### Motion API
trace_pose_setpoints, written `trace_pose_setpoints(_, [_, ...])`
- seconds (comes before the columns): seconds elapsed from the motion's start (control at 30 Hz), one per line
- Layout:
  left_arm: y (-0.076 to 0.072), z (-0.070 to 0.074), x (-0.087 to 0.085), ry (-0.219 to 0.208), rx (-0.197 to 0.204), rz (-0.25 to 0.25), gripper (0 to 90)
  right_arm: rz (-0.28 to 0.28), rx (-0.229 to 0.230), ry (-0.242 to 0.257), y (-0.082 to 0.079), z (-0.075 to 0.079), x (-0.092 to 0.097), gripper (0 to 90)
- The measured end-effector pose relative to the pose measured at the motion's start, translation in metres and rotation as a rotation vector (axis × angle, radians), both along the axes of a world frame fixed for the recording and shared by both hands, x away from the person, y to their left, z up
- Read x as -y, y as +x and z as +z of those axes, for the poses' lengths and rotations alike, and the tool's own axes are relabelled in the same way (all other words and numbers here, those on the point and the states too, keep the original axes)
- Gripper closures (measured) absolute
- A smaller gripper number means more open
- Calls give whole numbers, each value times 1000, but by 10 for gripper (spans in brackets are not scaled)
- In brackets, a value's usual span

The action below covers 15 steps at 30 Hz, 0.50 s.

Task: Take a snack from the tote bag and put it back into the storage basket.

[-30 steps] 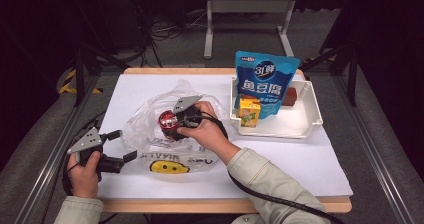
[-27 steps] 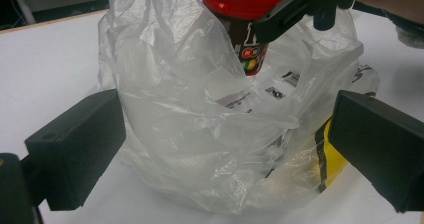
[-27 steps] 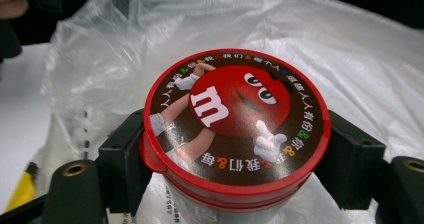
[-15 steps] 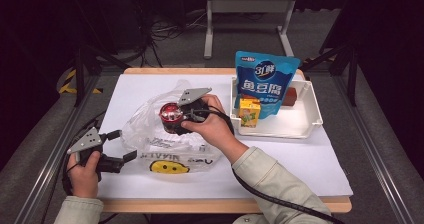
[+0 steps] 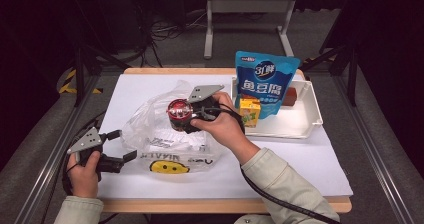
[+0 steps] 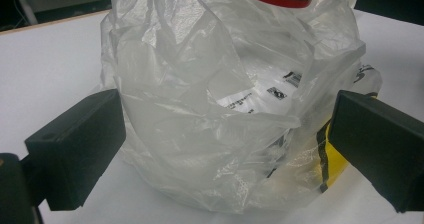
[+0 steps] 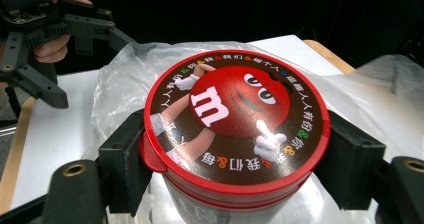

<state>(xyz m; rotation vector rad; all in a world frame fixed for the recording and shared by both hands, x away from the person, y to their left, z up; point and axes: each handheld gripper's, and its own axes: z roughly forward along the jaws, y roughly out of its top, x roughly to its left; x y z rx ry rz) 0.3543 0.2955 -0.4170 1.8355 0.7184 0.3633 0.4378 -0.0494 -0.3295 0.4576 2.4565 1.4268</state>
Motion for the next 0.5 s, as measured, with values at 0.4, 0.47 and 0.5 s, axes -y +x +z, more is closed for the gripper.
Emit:
trace_pose_setpoints(0.4, [1, 0, 2, 4, -2, -2, 24, -45, 13, -9, -10, 15, 39, 257])
trace_pose_setpoints(0.47, [1, 0, 3, 3, -2, -3, 24, -61, 18, -13, -12, 17, 45, 257])
trace_pose_setpoints(0.5, [1, 0, 3, 3, -1, -2, 24, -67, 18, -15, -13, 18, 48, 257])
